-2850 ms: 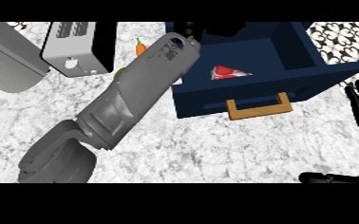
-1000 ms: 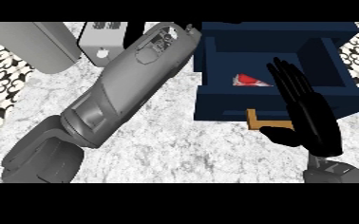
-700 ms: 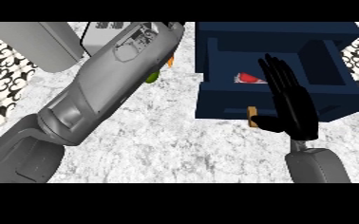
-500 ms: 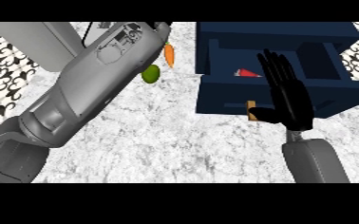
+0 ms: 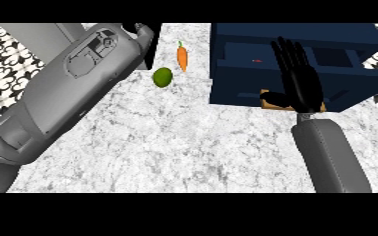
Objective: Pick up the can, place it into the drawer and close the drawer
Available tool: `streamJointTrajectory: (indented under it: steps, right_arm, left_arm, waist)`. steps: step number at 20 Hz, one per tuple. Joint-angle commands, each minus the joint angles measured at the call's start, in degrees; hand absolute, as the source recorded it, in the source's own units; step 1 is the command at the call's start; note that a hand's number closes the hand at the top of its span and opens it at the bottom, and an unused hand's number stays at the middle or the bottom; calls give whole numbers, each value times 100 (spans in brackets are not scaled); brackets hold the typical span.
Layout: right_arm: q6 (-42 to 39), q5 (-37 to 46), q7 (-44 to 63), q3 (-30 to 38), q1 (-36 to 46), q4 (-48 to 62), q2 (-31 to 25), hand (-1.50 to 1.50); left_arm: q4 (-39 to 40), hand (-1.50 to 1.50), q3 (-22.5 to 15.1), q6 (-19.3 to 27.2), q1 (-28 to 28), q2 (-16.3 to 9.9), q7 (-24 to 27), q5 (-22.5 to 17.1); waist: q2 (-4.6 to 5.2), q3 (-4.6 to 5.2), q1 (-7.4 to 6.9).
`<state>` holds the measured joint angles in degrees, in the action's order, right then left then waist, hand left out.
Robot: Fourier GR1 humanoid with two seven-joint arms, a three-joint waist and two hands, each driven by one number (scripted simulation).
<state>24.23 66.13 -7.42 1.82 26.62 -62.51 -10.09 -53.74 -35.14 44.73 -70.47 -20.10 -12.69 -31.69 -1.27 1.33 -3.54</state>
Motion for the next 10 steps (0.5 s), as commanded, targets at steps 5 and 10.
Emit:
streamJointTrajectory:
  steps: [5,10]
  right_arm:
    - [900,76,-8,501,1026,1806,127,-150]
    - [1435,281,57,650,1740,2794,192,-150]
  left_arm:
    - [-613,-150,-2,13,385,-345,-328,146]
    - [-1267,-150,-89,102,948,-518,-493,274]
  waist:
    - [191,-147,-23]
    - [189,-145,-54]
